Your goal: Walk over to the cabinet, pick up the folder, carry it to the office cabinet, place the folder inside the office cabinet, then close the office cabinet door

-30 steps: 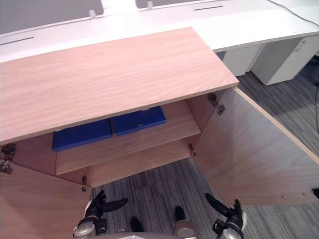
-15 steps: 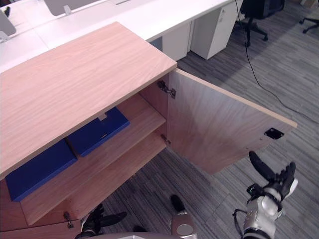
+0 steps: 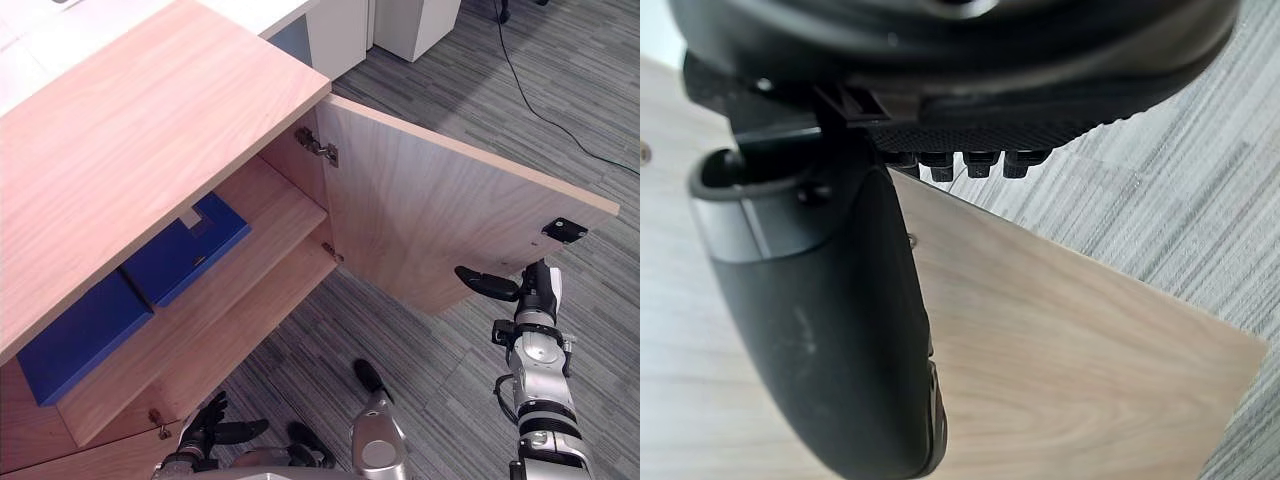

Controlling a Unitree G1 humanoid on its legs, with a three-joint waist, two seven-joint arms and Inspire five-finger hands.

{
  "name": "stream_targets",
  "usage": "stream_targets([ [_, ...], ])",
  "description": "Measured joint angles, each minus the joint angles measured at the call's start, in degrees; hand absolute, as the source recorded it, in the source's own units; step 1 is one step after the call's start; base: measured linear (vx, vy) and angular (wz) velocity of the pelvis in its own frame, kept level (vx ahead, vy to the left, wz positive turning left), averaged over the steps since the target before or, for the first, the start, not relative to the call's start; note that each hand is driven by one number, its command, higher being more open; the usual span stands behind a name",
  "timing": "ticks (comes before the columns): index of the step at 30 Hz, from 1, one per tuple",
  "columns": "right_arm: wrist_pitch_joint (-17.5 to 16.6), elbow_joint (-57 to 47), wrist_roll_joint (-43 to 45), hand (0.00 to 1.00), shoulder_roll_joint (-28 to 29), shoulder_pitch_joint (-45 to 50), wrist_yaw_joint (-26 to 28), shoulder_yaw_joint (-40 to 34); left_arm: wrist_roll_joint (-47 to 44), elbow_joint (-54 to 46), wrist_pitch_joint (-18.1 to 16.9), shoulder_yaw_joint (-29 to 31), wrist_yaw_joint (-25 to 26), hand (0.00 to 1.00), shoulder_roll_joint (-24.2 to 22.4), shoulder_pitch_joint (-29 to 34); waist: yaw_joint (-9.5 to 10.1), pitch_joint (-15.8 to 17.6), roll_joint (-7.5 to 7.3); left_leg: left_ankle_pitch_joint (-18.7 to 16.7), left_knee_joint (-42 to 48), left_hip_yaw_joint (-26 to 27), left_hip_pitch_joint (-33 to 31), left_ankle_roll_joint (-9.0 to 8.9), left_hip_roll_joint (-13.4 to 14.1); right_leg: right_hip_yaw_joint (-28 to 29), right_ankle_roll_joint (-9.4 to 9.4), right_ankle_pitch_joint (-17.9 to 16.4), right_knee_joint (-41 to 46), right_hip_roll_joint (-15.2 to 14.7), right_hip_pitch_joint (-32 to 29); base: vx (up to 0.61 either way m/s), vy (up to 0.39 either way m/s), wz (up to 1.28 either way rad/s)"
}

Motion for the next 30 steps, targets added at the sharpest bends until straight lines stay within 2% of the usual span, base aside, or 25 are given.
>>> stream_targets([
  [4, 0.1, -12.3, -3.4, 1.0, 0.6, 9.6, -0.3, 1.3, 2.0, 0.1, -0.1, 0.2, 0.1, 1.0, 0.7, -0.1, -1.06, 0.5, -0.81, 0.0, 0.1, -1.7, -0.1, -0.07, 0.2, 0.0, 0.02, 0.0, 0.2, 0.4, -0.1, 0.0, -0.003, -0.02],
  [7, -0.1, -24.4, -9.6, 1.0, 3.9, 18.7, -0.2, 4.2, 3.7, 0.3, -0.1, 0.2, 0.3, 1.0, 1.6, -0.5, -2.74, 1.7, -2.8, -0.4, 1.0, -1.3, -0.1, -0.01, 1.1, 1.0, 0.15, 0.7, 0.1, 1.1, 0.0, -0.01, -0.022, -0.16],
  [10, -0.7, -31.1, -15.2, 1.0, 5.4, 26.1, -0.1, 8.5, 5.5, 0.8, -0.1, 0.2, 0.3, 1.0, 1.7, -1.4, -3.22, 2.1, -4.38, -1.3, 3.0, -0.4, -0.1, -0.12, 2.1, 2.3, 0.15, 1.5, 0.1, 1.7, 0.1, -0.03, -0.003, -0.22],
  [15, -2.5, -35.5, -23.1, 1.0, 5.1, 33.5, 0.7, 19.3, 7.0, 3.5, 0.0, 0.1, 0.5, 1.0, 2.0, -3.2, -4.01, 2.1, -6.15, -3.7, 7.5, 0.6, -0.1, -0.84, 4.5, 3.8, 0.1, 2.6, 0.0, 2.7, 1.1, -0.04, 0.0, -0.2],
  [18, -2.7, -35.5, -29.5, 1.0, 3.9, 34.4, 3.2, 26.2, 7.8, 4.2, -0.1, -0.3, 0.7, 1.0, 1.8, -4.1, -3.84, 2.0, -6.61, -4.2, 8.9, 0.2, -0.4, -0.39, 5.1, 3.5, 0.06, 2.8, 0.0, 2.8, 1.3, -0.04, 0.008, 0.05],
  [19, -2.7, -35.5, -32.1, 1.0, 3.7, 33.9, 4.1, 29.6, 7.8, 4.9, 0.0, -0.5, 0.8, 1.0, 1.6, -4.7, -3.66, 2.0, -6.62, -4.3, 9.2, -0.7, -0.7, -0.36, 5.1, 2.8, 0.28, 2.6, 0.0, 2.6, 1.5, -0.04, 0.009, 0.3],
  [20, -2.7, -35.4, -34.4, 1.0, 4.1, 33.2, 4.9, 33.8, 7.8, 5.2, 0.1, -1.0, 1.1, 1.0, 1.5, -5.4, -2.88, 2.0, -6.64, -4.2, 9.8, -2.5, -1.6, -0.35, 5.1, 1.5, -0.39, 2.1, 0.1, 2.4, 1.5, -0.03, 0.004, 0.33],
  [22, -2.8, -35.4, -36.3, 1.0, 5.4, 32.1, 5.3, 36.7, 7.8, 5.2, 0.1, -1.9, 1.5, 1.0, 1.5, -5.9, -1.97, 2.0, -6.65, -4.0, 10.1, -4.7, -2.5, -0.26, 5.1, -1.0, -0.65, 2.1, 0.2, 1.9, 1.5, -0.02, -0.014, 0.53],
  [23, -2.8, -35.3, -37.4, 1.0, 6.9, 30.3, 5.7, 38.9, 7.8, 5.2, 0.3, -2.4, 1.6, 1.0, 1.4, -6.2, -1.33, 1.9, -6.68, -3.0, 9.8, -6.4, -3.2, -0.65, 4.9, -3.1, -1.14, 2.0, 0.2, 1.5, 1.7, 0.0, -0.026, 0.71],
  [25, -2.8, -34.4, -37.6, 1.0, 9.8, 26.1, 5.8, 41.0, 7.7, 5.1, 0.7, -2.6, 1.7, 1.0, 1.4, -6.7, -0.08, 1.6, -6.95, -1.6, 8.7, -9.4, -3.9, -0.35, 4.3, -6.2, -1.86, 1.8, 0.2, 0.9, 2.2, 0.01, -0.032, 0.68],
  [26, -2.8, -34.4, -37.6, 1.0, 9.8, 26.1, 5.8, 41.0, 7.7, 5.1, 0.7, -2.6, 1.7, 1.0, 1.4, -6.7, -0.06, 1.6, -6.96, -1.6, 8.7, -9.4, -3.9, -0.33, 4.3, -6.2, -1.88, 1.8, 0.2, 0.8, 2.2, 0.02, -0.039, 0.92],
  [27, -2.7, -31.5, -37.6, 1.0, 13.1, 20.0, 5.5, 41.1, 7.7, 4.7, 0.8, -2.6, 2.0, 1.0, 1.5, -6.9, 1.5, 1.0, -7.48, 0.0, 7.0, -12.5, -4.8, -0.13, 3.4, -9.6, -2.54, 1.5, 0.2, 0.1, 2.5, 0.03, -0.041, 0.91],
  [30, -2.2, -26.1, -36.7, 1.0, 16.0, 10.1, 2.1, 38.6, 7.4, 4.2, 1.3, -2.5, 3.1, 1.0, 1.6, -7.8, 4.38, 0.7, -7.89, 2.7, 4.6, -18.5, -6.1, 0.37, 2.3, -15.9, -2.75, 1.2, 0.2, -1.1, 3.6, 0.03, -0.043, 1.14],
])
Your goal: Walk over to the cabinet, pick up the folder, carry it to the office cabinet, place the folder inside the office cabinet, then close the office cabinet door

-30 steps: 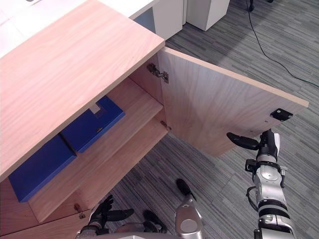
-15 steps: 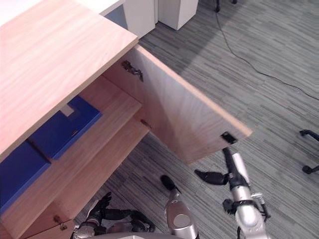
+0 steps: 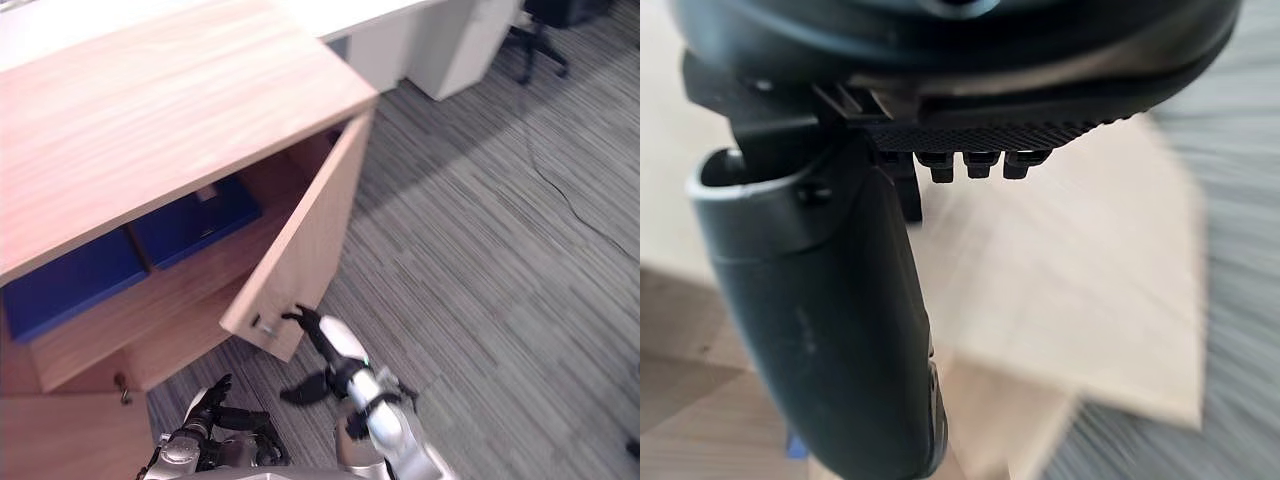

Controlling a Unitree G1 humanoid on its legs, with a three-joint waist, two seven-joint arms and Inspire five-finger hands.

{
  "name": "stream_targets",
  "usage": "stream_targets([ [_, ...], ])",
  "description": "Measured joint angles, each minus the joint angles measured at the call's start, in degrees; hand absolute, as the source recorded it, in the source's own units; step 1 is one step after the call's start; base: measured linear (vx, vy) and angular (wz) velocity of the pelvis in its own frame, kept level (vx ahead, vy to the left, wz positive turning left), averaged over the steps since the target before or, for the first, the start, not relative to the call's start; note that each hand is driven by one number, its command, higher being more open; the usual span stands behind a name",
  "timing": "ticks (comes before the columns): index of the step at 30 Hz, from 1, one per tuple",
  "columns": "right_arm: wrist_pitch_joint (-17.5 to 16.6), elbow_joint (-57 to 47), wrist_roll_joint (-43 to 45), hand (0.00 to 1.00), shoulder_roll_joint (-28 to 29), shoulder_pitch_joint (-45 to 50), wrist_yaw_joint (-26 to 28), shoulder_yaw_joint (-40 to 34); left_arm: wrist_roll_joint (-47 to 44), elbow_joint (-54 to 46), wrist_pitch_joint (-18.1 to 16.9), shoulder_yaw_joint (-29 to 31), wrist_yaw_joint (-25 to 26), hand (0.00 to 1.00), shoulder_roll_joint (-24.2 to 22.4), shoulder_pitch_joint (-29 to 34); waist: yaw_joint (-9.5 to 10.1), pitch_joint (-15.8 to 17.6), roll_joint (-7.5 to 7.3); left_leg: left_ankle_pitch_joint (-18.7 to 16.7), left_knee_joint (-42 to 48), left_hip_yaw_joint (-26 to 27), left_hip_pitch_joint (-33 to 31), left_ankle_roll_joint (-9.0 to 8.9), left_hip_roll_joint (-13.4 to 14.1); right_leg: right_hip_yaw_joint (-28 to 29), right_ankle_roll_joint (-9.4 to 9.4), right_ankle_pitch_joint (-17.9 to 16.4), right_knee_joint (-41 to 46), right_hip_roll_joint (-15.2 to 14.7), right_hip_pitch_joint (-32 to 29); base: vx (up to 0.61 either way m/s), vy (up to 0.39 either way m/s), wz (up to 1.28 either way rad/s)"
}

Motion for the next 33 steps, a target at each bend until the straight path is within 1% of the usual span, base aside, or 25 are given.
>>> stream_targets([
  [1, 0.6, 1.6, 1.2, 1.0, 0.6, -3.7, -1.2, -1.9, -0.2, -0.3, 0.0, 0.3, 0.5, 1.0, 0.2, 0.0, 0.79, -0.1, -0.14, 1.2, -1.3, -2.2, -0.4, 0.18, -0.6, -2.3, -0.09, -0.2, 0.0, -0.5, 0.2, 0.04, -0.043, 0.96],
  [2, 1.1, 2.6, 1.6, 1.0, 0.9, -5.6, -1.8, -2.9, -0.3, -0.3, 0.0, 0.5, 0.7, 1.0, 0.2, -0.1, 1.08, -0.1, -0.15, 1.8, -2.0, -3.2, -0.5, 0.2, -0.9, -3.5, -0.09, -0.3, -0.1, -0.7, 0.4, 0.04, -0.038, 0.92],
  [4, 2.1, 6.0, 5.2, 1.0, 1.6, -11.0, -4.9, -7.8, -1.3, -0.8, 0.0, 1.6, 0.9, 1.0, 0.2, 0.0, 2.53, -0.1, -0.16, 4.4, -5.1, -6.7, -0.9, 0.29, -2.0, -7.8, -0.12, -0.4, -0.1, -1.3, 0.5, 0.02, -0.022, 0.81],
  [5, 2.6, 7.0, 6.1, 1.0, 1.7, -12.4, -5.5, -8.6, -1.6, -0.9, 0.0, 1.9, 0.9, 1.0, 0.2, 0.0, 2.84, -0.1, -0.13, 5.1, -5.9, -7.5, -1.0, 0.32, -2.2, -8.7, -0.11, -0.4, -0.2, -1.5, 0.5, 0.0, -0.014, 0.78],
  [6, 3.4, 9.1, 8.6, 1.0, 1.9, -15.0, -6.9, -10.6, -2.2, -0.9, 0.1, 2.7, 0.9, 1.0, 0.2, 0.0, 3.1, -0.1, -0.1, 6.5, -7.4, -9.5, -1.4, 0.39, -2.8, -10.7, -0.05, -0.5, -0.2, -1.9, 0.5, -0.02, -0.007, 0.81],
  [8, 3.5, 10.1, 11.1, 1.0, 2.0, -15.7, -8.4, -12.8, -2.6, -1.0, 0.2, 3.4, 1.0, 1.0, 0.4, 0.1, 3.71, -0.1, -0.05, 8.4, -9.5, -12.1, -1.9, 0.39, -3.3, -13.5, -0.07, -0.6, -0.2, -2.2, 0.5, -0.03, 0.003, 0.8],
  [9, 3.8, 11.3, 13.1, 1.0, 2.1, -16.1, -10.1, -13.9, -3.1, -1.0, 0.3, 4.1, 1.0, 1.0, 0.5, 0.2, 4.13, -0.1, -0.04, 9.6, -11.0, -13.7, -2.0, 0.43, -3.7, -15.1, -0.1, -0.8, -0.2, -2.4, 0.5, -0.05, 0.018, 0.67],
  [11, 3.8, 12.1, 15.3, 1.0, 2.6, -16.1, -11.4, -14.9, -3.4, -0.9, 0.7, 5.3, 1.1, 1.0, 0.7, 0.5, 4.21, -0.1, 0.12, 11.4, -13.4, -15.4, -1.7, 0.09, -4.3, -16.8, -0.19, -1.3, -0.1, -2.8, 0.6, -0.08, 0.026, 0.58],
  [12, 3.8, 12.7, 16.1, 1.0, 2.5, -16.1, -11.9, -15.8, -3.4, -0.8, 0.7, 5.4, 1.1, 1.0, 0.6, 0.7, 4.37, -0.1, 0.81, 12.7, -15.0, -16.7, -1.6, 0.05, -4.6, -18.1, 0.01, -1.8, 0.1, -2.9, 0.7, -0.11, 0.025, 0.5],
  [14, 3.8, 13.9, 17.7, 1.0, 2.3, -16.2, -12.4, -16.6, -3.5, -1.1, 0.7, 6.1, 1.3, 1.0, 0.5, 2.0, 4.64, -0.2, 1.82, 14.3, -18.3, -18.7, -0.9, -0.01, -4.7, -20.0, -0.36, -2.6, 0.1, -2.8, 1.1, -0.12, 0.019, 0.53],
  [15, 3.8, 14.1, 17.8, 1.0, 2.1, -16.1, -12.4, -16.7, -3.7, -1.2, 0.7, 6.7, 1.5, 1.0, 0.3, 2.3, 4.74, -0.2, 1.98, 14.4, -18.3, -19.2, -0.9, -0.11, -4.7, -20.6, -0.36, -2.6, 0.0, -2.8, 1.4, -0.08, 0.019, 0.43],
  [16, 3.8, 14.1, 18.1, 1.0, 1.8, -15.0, -12.3, -16.7, -4.6, -1.3, 0.8, 8.0, 2.2, 1.0, 0.0, 3.1, 5.45, -0.2, 2.19, 14.5, -18.3, -20.2, -0.9, -0.32, -4.7, -21.3, -0.34, -2.7, -0.3, -2.6, 1.9, -0.06, 0.016, 0.43],
  [18, 2.8, 14.1, 19.6, 1.0, 1.7, -12.3, -11.8, -16.2, -5.9, -1.7, 0.7, 9.9, 2.4, 1.0, -0.3, 4.4, 6.06, -0.2, 2.47, 14.7, -18.3, -22.2, -1.0, -0.48, -4.8, -23.0, -0.36, -3.3, -0.5, -2.4, 3.2, -0.03, -0.001, 0.54],
  [19, 1.7, 14.2, 20.0, 1.0, 2.1, -9.6, -10.5, -15.5, -8.0, -2.3, 0.7, 11.1, 2.5, 1.0, -0.4, 5.5, 6.52, -0.4, 2.68, 14.7, -18.3, -24.1, -1.0, -0.57, -4.8, -24.7, -0.43, -3.9, -0.5, -2.3, 4.1, 0.01, -0.019, 0.63],
  [21, 0.3, 15.6, 21.1, 1.0, 2.1, -6.9, -8.8, -13.4, -10.1, -3.8, 0.7, 13.2, 2.5, 1.0, -0.9, 6.7, 7.37, -0.8, 2.86, 14.8, -18.3, -25.6, -0.9, -0.72, -4.8, -26.5, -0.61, -4.4, -0.5, -2.2, 4.9, 0.03, -0.027, 0.58],
  [22, 0.3, 18.9, 21.7, 1.0, 2.3, -6.0, -6.2, -11.1, -12.4, -4.5, 0.7, 14.9, 2.5, 1.0, -1.2, 7.2, 8.42, -1.2, 3.14, 15.0, -18.3, -27.0, -0.9, -1.04, -4.8, -27.9, -0.6, -5.0, -0.5, -2.1, 5.7, 0.06, -0.05, 0.46],
  [23, 0.4, 20.9, 21.9, 1.0, 2.4, -5.8, -4.8, -9.7, -13.3, -4.9, 0.7, 15.9, 2.5, 1.0, -1.3, 7.3, 9.04, -1.4, 3.25, 15.0, -18.3, -27.5, -0.9, -1.06, -4.8, -28.7, -0.63, -5.3, -0.5, -2.0, 6.2, 0.08, -0.06, 0.78],
  [24, 0.9, 26.1, 22.1, 1.0, 3.4, -5.3, -1.7, -6.5, -15.5, -7.3, 0.7, 18.5, 2.5, 1.0, -1.3, 7.7, 10.42, -2.1, 3.5, 15.1, -18.3, -29.6, -1.1, -1.12, -5.0, -31.1, -0.54, -6.2, -0.5, -2.1, 7.1, 0.08, -0.059, 0.74],
  [25, 1.1, 28.0, 22.1, 1.0, 3.9, -5.2, -0.5, -5.2, -16.6, -8.5, 0.7, 19.7, 2.5, 1.0, -1.3, 7.7, 11.0, -2.2, 3.58, 15.1, -18.3, -30.6, -1.1, -1.14, -5.1, -32.1, -0.47, -6.6, -0.5, -2.1, 7.6, 0.12, -0.046, 0.97],
  [26, 1.9, 31.6, 22.1, 1.0, 5.5, -5.2, 1.5, -3.4, -18.7, -11.0, 0.5, 22.1, 2.5, 1.0, -0.9, 7.7, 12.22, -2.3, 3.62, 15.1, -18.3, -32.1, -1.1, -1.17, -5.3, -34.0, -0.49, -7.4, -0.4, -2.3, 8.6, 0.14, -0.048, 0.83],
  [28, 2.6, 35.3, 22.1, 1.0, 8.7, -5.2, 3.2, -2.4, -21.3, -14.1, 0.3, 24.6, 2.5, 1.0, 1.1, 7.4, 13.73, -2.4, 3.57, 15.7, -18.3, -34.7, -1.2, -1.52, -5.8, -36.9, -0.71, -8.5, 0.1, -2.4, 9.8, 0.16, -0.058, 0.8],
  [29, 2.6, 36.4, 22.1, 1.0, 9.9, -5.4, 3.5, -2.4, -22.0, -15.3, 0.2, 25.5, 2.5, 1.0, 2.7, 7.4, 14.35, -2.4, 3.55, 16.3, -18.3, -36.1, -1.2, -0.91, -6.2, -38.3, -0.58, -8.6, 0.6, -2.5, 10.3, 0.16, -0.06, 0.82],
  [31, 2.8, 36.7, 22.2, 1.0, 10.6, -6.5, 3.5, -2.5, -23.7, -18.0, -0.7, 27.4, 2.9, 1.0, 7.4, 6.6, 15.58, -2.5, 3.28, 16.5, -18.0, -38.5, -1.8, -0.97, -6.7, -40.8, -0.9, -9.7, 1.2, -3.0, 10.9, 0.15, -0.031, 0.79],
  [32, 2.8, 36.8, 22.2, 1.0, 10.6, -7.2, 3.4, -2.5, -23.8, -18.5, -0.9, 27.8, 3.2, 1.0, 8.5, 6.3, 15.71, -2.5, 3.28, 16.6, -18.0, -39.0, -2.1, -0.99, -6.8, -41.2, -0.99, -9.9, 1.2, -3.0, 11.0, 0.11, -0.003, 0.58],
  [33, 2.8, 37.2, 22.3, 1.0, 10.4, -8.9, 3.0, -2.6, -24.2, -19.8, -1.2, 28.0, 3.5, 1.0, 10.8, 6.0, 16.03, -2.5, 3.26, 16.6, -17.9, -40.1, -2.4, -1.09, -7.0, -41.7, -1.06, -10.1, 1.2, -3.1, 11.3, 0.07, 0.004, 0.48],
])
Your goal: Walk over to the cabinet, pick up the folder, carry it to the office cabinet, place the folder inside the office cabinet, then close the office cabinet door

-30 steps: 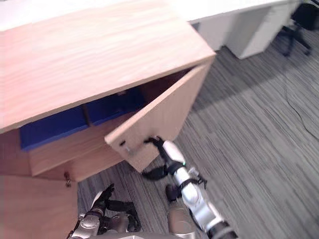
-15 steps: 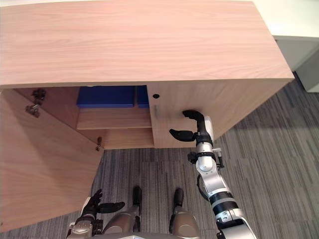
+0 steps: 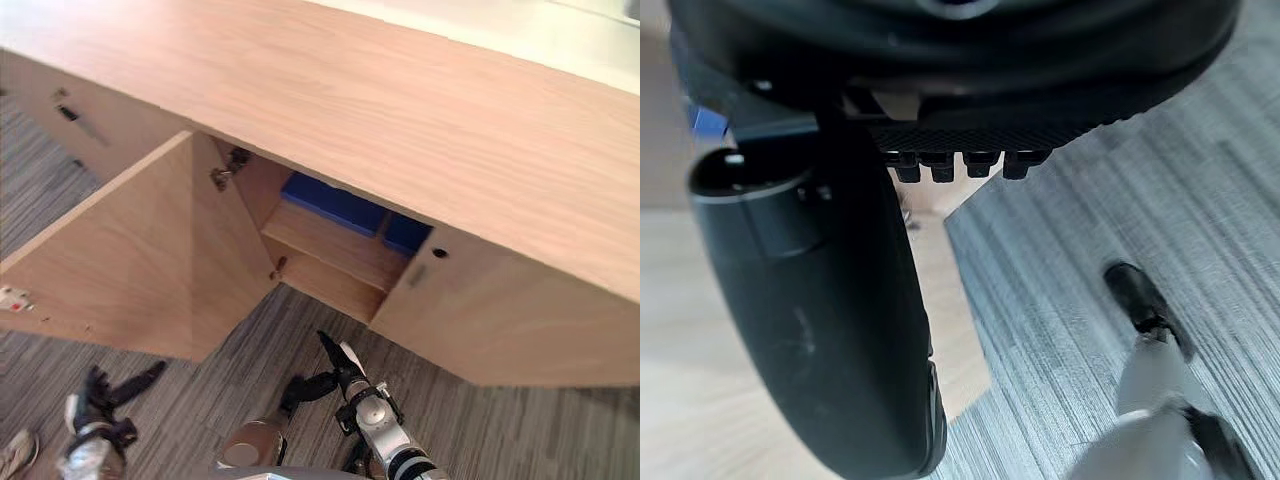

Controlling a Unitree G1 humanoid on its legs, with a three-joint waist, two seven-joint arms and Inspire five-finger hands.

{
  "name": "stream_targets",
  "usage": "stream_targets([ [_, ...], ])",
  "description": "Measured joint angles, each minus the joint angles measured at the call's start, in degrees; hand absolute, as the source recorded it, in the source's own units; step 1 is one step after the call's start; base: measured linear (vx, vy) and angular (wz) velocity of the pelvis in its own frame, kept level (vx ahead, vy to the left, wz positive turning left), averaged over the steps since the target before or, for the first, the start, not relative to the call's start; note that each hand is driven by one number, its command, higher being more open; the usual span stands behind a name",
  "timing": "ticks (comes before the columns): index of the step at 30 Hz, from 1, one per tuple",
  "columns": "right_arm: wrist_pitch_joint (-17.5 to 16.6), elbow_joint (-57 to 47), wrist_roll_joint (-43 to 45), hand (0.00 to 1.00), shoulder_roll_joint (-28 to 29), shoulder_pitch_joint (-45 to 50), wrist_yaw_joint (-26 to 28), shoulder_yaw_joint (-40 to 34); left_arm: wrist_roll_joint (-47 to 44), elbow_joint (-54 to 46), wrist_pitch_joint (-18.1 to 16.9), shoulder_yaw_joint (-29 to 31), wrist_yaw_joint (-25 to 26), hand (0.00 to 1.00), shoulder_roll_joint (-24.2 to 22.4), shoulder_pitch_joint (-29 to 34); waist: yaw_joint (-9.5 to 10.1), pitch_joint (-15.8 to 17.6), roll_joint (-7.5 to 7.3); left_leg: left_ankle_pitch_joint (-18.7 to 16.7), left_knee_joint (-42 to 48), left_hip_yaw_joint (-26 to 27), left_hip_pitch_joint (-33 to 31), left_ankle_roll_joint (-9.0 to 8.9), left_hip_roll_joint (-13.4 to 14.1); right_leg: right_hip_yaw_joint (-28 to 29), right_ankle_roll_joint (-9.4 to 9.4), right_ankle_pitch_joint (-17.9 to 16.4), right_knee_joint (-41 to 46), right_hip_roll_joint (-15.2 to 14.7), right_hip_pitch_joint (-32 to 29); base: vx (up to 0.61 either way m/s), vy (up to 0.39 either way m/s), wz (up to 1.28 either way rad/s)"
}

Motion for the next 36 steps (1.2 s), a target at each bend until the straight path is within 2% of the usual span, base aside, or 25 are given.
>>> stream_targets([
  [3, 0.0, 1.1, 0.5, 1.0, -1.3, -3.0, -1.4, -0.1, -0.5, -3.8, -0.6, -0.1, 0.3, 1.0, 4.8, -1.7, 1.13, 0.0, -0.44, 0.0, 0.0, -1.5, -0.1, -0.05, -0.4, -1.3, 0.02, -0.2, 0.0, 0.0, 0.7, 0.02, 0.008, 0.33],
  [8, 0.0, 1.1, 1.5, 1.0, -1.4, -3.3, -1.4, -0.8, -0.4, -9.7, -1.8, -3.9, 0.8, 1.0, 14.0, -5.9, 1.82, 0.3, -3.09, 0.5, -0.1, -3.5, -0.7, -0.61, -0.4, -2.2, 0.31, -2.0, 1.0, 0.1, 0.7, -0.06, -0.014, 0.21],
  [12, 0.0, 1.2, 1.5, 1.0, -1.2, -0.3, -1.0, -1.6, -0.5, -13.6, -2.6, -6.6, 0.5, 1.0, 15.2, -6.6, 1.53, 0.3, -3.29, 0.1, -0.4, -2.9, -1.1, -1.18, 0.2, -1.2, -0.05, -2.5, 1.8, 0.4, -0.3, -0.1, 0.003, -0.07],
  [14, 0.2, 1.2, 1.5, 1.0, -1.1, 1.2, -0.6, -2.5, -0.5, -13.8, -2.6, -6.8, 0.8, 1.0, 15.3, -6.6, 1.55, 0.3, -3.44, -0.2, -0.4, -2.6, -1.5, -0.7, 0.5, -0.9, -0.2, -2.6, 1.9, 0.6, -0.8, -0.07, 0.01, -0.08],
  [17, 0.4, 1.6, 1.4, 1.0, -0.9, 3.2, -0.2, -4.5, -0.5, -16.7, -2.6, -6.8, 1.1, 1.0, 15.2, -5.3, 1.68, 0.7, -4.45, -0.3, -0.4, -2.0, -1.6, -0.66, 0.9, -0.4, -0.15, -2.5, 2.3, 0.8, -1.2, -0.03, 0.007, -0.07],
  [20, 0.5, 1.6, 1.3, 1.0, -1.0, 4.4, -0.2, -7.0, -0.9, -22.0, -2.6, -5.4, 1.6, 1.0, 11.6, -0.7, 2.23, 0.5, -5.02, 0.5, -0.4, 0.1, -1.3, -0.5, 1.1, 1.5, 0.13, -2.3, 3.3, 0.4, -2.1, 0.0, 0.033, -0.27],
  [26, 0.6, 1.9, 0.9, 1.0, -0.3, 6.6, -0.4, -11.7, -1.5, -33.8, -5.9, -6.6, 2.0, 1.0, -1.0, 12.2, 2.07, 0.4, -5.02, -0.1, -0.4, 4.7, 0.1, -0.14, 1.3, 5.3, 0.4, -1.2, 3.9, -0.4, -2.8, -0.06, 0.064, -0.28],
  [28, 0.7, 3.0, 0.9, 1.0, 0.4, 7.9, -0.8, -14.1, -1.5, -36.2, -7.3, -11.1, 2.0, 1.0, -4.7, 16.5, 1.64, 0.3, -4.87, -0.2, -0.4, 9.5, 0.0, 0.09, 2.2, 6.1, 0.29, -1.3, 4.0, -0.6, -3.1, -0.13, 0.055, -0.06],
  [31, 1.5, 4.1, 0.9, 1.0, 0.9, 8.6, -1.5, -15.4, -1.4, -36.0, -7.7, -17.8, 0.9, 1.0, -7.2, 21.2, 0.94, 0.2, -4.69, 0.1, -0.4, 12.0, -0.2, -0.08, 2.4, 9.3, 1.06, -1.8, 5.3, -0.7, -4.8, -0.12, 0.052, -0.15],
  [32, 1.5, 4.1, 0.9, 1.0, 1.0, 8.8, -1.7, -16.1, -0.8, -34.6, -6.9, -21.7, -0.3, 1.0, -8.4, 23.0, -0.01, 0.3, -4.31, 0.1, -0.4, 13.6, -0.4, -0.1, 2.4, 11.8, 1.19, -1.8, 6.0, -0.7, -6.1, -0.12, 0.063, -0.28],
  [33, 1.5, 4.1, 0.9, 1.0, 1.0, 8.8, -1.7, -16.1, -0.6, -34.1, -6.7, -22.4, -0.6, 1.0, -8.7, 23.2, -0.28, 0.3, -4.23, 0.1, -0.4, 13.7, -0.5, -0.1, 2.3, 12.2, 1.23, -1.8, 6.1, -0.7, -6.3, -0.11, 0.061, -0.35],
  [34, 1.5, 4.1, 0.9, 1.0, 1.0, 8.7, -2.0, -16.4, 0.9, -31.2, -5.6, -26.7, -2.1, 1.0, -9.1, 23.4, -1.41, 0.3, -3.76, 0.1, -0.4, 15.4, -1.0, -0.1, 2.3, 14.4, 1.44, -1.8, 6.5, -0.7, -7.7, -0.07, 0.041, -0.26],
  [35, 1.5, 4.1, 0.9, 1.0, 1.1, 8.6, -2.1, -16.4, 1.3, -30.7, -5.2, -27.5, -2.4, 1.0, -9.2, 23.2, -1.6, 0.3, -3.69, 0.1, -0.4, 15.7, -1.2, -0.1, 2.3, 14.9, 1.47, -1.7, 6.5, -0.7, -8.1, -0.09, 0.052, -0.49],
  [36, 1.5, 4.0, 0.9, 1.0, 1.3, 8.3, -2.4, -16.4, 3.5, -28.6, -4.0, -31.0, -3.8, 1.0, -9.6, 22.0, -2.7, 0.3, -3.52, 0.1, -0.4, 16.9, -2.0, -0.1, 2.3, 16.7, 1.71, -1.6, 6.6, -0.6, -9.7, -0.07, 0.034, -0.61],
])
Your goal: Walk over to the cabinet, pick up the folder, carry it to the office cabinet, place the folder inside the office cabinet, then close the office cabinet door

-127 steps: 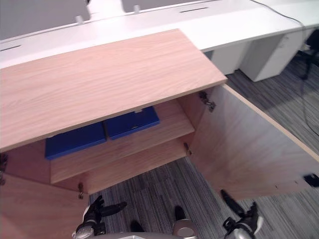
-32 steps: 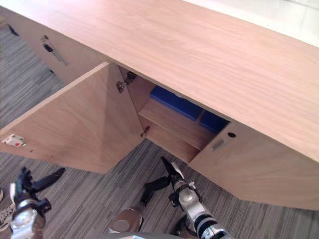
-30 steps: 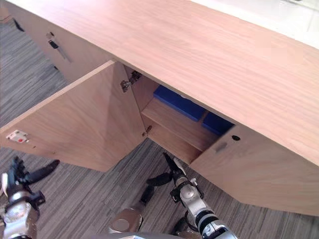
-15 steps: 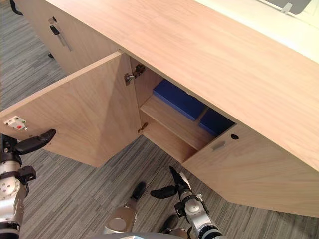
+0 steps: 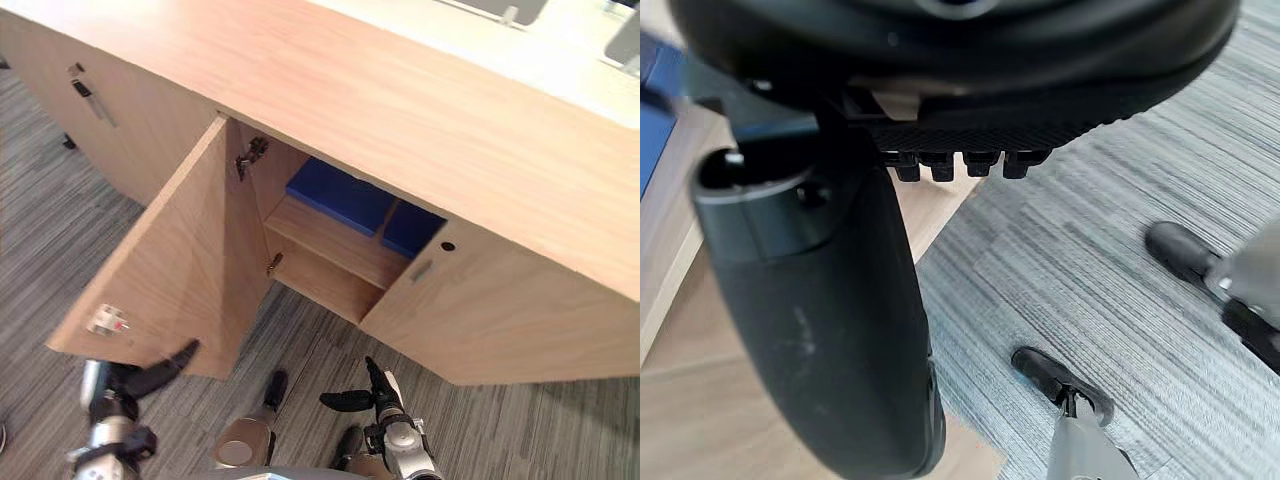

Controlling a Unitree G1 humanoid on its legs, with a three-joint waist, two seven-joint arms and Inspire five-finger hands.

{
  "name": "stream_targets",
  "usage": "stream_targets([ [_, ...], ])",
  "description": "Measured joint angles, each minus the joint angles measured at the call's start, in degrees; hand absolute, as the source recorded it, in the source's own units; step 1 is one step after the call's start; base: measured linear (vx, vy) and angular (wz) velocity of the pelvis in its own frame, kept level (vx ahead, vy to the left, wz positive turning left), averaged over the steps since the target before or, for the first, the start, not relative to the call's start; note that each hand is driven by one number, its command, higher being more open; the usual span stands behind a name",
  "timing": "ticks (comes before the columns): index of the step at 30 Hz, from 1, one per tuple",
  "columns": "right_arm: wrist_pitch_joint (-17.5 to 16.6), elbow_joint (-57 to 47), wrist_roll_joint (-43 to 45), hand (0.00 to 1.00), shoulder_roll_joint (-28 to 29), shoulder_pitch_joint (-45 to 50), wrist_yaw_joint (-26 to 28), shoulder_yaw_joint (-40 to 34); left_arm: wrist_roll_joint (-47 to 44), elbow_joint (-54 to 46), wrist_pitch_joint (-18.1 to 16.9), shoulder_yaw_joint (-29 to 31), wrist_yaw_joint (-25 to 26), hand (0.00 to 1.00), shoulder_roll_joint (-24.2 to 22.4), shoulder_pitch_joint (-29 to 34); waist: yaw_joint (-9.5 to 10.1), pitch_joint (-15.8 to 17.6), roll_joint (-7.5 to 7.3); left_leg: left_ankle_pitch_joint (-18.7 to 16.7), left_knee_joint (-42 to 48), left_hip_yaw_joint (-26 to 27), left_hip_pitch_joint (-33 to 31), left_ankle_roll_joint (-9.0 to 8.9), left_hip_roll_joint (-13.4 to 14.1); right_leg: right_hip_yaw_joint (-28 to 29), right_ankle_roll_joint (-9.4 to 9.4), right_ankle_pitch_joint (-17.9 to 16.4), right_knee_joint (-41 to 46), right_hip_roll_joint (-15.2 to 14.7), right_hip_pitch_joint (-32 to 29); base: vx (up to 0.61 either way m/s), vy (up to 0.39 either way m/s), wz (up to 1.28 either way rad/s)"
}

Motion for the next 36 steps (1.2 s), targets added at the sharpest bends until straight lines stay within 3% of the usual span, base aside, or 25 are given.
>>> stream_targets([
  [5, 0.0, -1.0, 0.0, 1.0, 0.6, -2.4, -1.2, 0.3, 7.6, 5.3, 3.3, -10.7, -1.5, 1.0, -0.5, -12.4, -4.24, 0.4, 0.43, 0.0, 0.0, 6.6, -3.2, 0.01, 0.4, 7.6, 0.52, 1.3, -1.8, 0.6, -6.0, -0.07, 0.03, -0.79],
  [7, 0.0, -1.9, 0.0, 1.0, 0.6, -3.1, -1.7, 0.7, 10.3, 8.3, 3.7, -12.8, -0.7, 1.0, -0.5, -22.6, -6.61, 1.2, 0.51, 0.0, 0.0, 9.6, -4.3, 0.02, 0.4, 10.2, 0.2, 2.8, -3.9, 0.7, -7.6, -0.03, 0.023, -0.75],
  [10, 0.0, -2.8, 0.0, 1.0, 0.5, -4.1, -2.3, 0.9, 12.0, 11.3, 3.8, -12.7, 2.2, 1.0, 0.4, -33.7, -9.11, 2.2, 0.52, 0.0, 0.0, 12.3, -5.0, 0.02, 0.4, 11.9, -0.99, 4.4, -6.4, 0.6, -8.7, 0.0, 0.017, -0.58],
  [13, 0.0, -2.8, 0.0, 1.0, 0.1, -4.5, -2.7, 0.9, 12.6, 14.2, 4.0, -10.0, 4.9, 1.0, 3.4, -40.5, -10.79, 2.8, 0.59, 0.0, 0.0, 14.2, -5.0, 0.02, 0.6, 12.7, -1.45, 5.0, -7.6, 0.6, -9.3, 0.03, -0.012, -0.47],
  [18, 0.0, -2.8, 0.0, 1.0, -1.5, -2.8, -2.6, 0.6, 14.2, 19.2, 4.4, -5.2, 7.2, 1.0, 9.2, -47.2, -11.33, 2.8, 0.64, 0.0, 0.0, 14.6, -4.7, 0.05, 1.2, 12.4, -1.6, 6.6, -8.4, 1.0, -8.9, 0.1, -0.034, -0.09],
  [22, 0.0, -2.8, 0.0, 1.0, -2.0, -1.0, -1.6, 0.0, 15.2, 21.1, 5.1, -3.6, 7.4, 1.0, 12.6, -47.5, -11.54, 2.8, 0.69, 0.0, 0.0, 13.5, -2.2, 0.41, 0.8, 11.8, -1.37, 10.5, -8.3, 0.8, -6.3, 0.15, -0.042, 0.19],
  [26, 0.0, -3.2, 0.0, 1.0, -2.0, -2.0, -0.9, -1.2, 15.2, 20.0, 5.1, -1.8, 7.0, 1.0, 12.0, -42.6, -11.51, 3.0, 1.07, 0.0, 0.3, 11.9, -0.2, 0.82, 1.7, 10.6, -1.34, 10.8, -9.0, 1.7, -3.6, 0.16, -0.055, 0.05],
  [29, 0.0, -5.4, 0.1, 1.0, -2.4, -2.4, -1.1, -5.2, 14.5, 15.0, 5.0, -0.3, 5.0, 1.0, 8.6, -32.9, -11.38, 3.0, 1.16, 0.0, 0.3, 11.6, 2.3, 0.81, 2.1, 10.7, -1.44, 10.6, -9.2, 2.4, -1.5, 0.14, -0.05, -0.14],
  [32, 0.0, -6.0, 0.1, 1.0, -3.1, -2.1, -1.4, -7.5, 12.9, 14.9, 4.9, -0.1, 3.1, 1.0, 5.8, -27.2, -11.25, 2.7, 1.62, -0.6, 0.3, 11.6, 4.6, 0.46, 2.0, 10.6, -1.54, 9.6, -9.0, 2.3, 0.6, 0.04, -0.01, -0.07],
  [35, 0.0, -6.0, 0.1, 1.0, -4.2, -1.7, -1.5, -10.1, 11.7, 19.4, 4.8, 2.1, 1.0, 1.0, 2.3, -23.3, -10.83, 1.8, 3.24, -1.5, 0.3, 11.3, 5.4, 0.56, 2.5, 10.2, -1.67, 8.8, -8.3, 2.7, 1.1, -0.06, 0.017, 0.12],
  [36, 0.2, -6.1, 0.1, 1.0, -5.0, 1.4, -1.5, -12.0, 11.6, 28.0, 5.5, 6.0, -0.3, 1.0, 1.0, -18.8, -10.67, 0.4, 4.02, -2.2, 0.0, 10.3, 6.7, -0.19, 2.5, 9.0, -1.57, 7.2, -7.6, 2.4, 2.8, -0.11, 0.029, 0.24],
])
